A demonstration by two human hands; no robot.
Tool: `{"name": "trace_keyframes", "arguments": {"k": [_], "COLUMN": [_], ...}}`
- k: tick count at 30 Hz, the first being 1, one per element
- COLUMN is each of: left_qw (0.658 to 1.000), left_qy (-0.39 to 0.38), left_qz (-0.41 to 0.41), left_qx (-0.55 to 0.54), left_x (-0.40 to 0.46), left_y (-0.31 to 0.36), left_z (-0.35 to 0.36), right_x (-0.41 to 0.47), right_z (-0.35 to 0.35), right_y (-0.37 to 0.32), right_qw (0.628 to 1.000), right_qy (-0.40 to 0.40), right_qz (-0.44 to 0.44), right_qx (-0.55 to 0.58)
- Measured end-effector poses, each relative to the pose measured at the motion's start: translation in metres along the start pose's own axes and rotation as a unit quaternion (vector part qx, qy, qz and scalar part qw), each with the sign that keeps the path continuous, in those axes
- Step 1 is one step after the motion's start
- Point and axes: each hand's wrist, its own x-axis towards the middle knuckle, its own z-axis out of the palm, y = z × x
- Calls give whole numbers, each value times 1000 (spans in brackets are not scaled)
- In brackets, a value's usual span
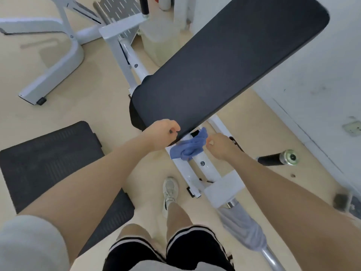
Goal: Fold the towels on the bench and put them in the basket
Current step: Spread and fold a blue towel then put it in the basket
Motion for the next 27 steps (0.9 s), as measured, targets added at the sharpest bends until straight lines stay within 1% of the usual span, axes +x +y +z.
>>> {"name": "trace_keyframes", "arguments": {"k": [3, 5, 7, 9, 12, 15, 17, 19, 20, 23, 24, 27], "left_qw": [999, 998, 996, 993, 992, 991, 989, 988, 988, 990, 990, 988], "left_qy": [-12, -28, -27, -26, -37, -41, -45, -51, -58, -99, -112, -137], "left_qz": [-20, -33, -50, -64, -62, -62, -67, -60, -51, -6, 12, 61], "left_qx": [-41, -53, -73, -96, -100, -111, -125, -132, -134, -101, -84, -45], "left_x": [53, 82, 108, 126, 146, 155, 156, 153, 150, 135, 129, 104], "left_y": [-29, -48, -63, -74, -88, -97, -99, -99, -99, -94, -89, -65], "left_z": [10, 21, 33, 45, 61, 68, 72, 73, 73, 66, 61, 36], "right_x": [48, 78, 102, 115, 127, 131, 131, 129, 127, 109, 101, 55], "right_z": [19, 40, 61, 78, 101, 116, 121, 119, 117, 104, 95, 54], "right_y": [4, 10, 13, 14, 13, 12, 13, 13, 12, 5, 3, -18], "right_qw": [1000, 998, 995, 997, 994, 991, 985, 979, 978, 988, 990, 993], "right_qy": [-13, -45, -85, -74, -61, -15, -5, 39, 58, -3, -1, 71], "right_qz": [-10, -30, -51, -25, -1, 8, 10, 1, 7, 31, 20, -11], "right_qx": [-1, -11, -17, -18, -88, -134, -171, -198, -199, -149, -139, -97]}}
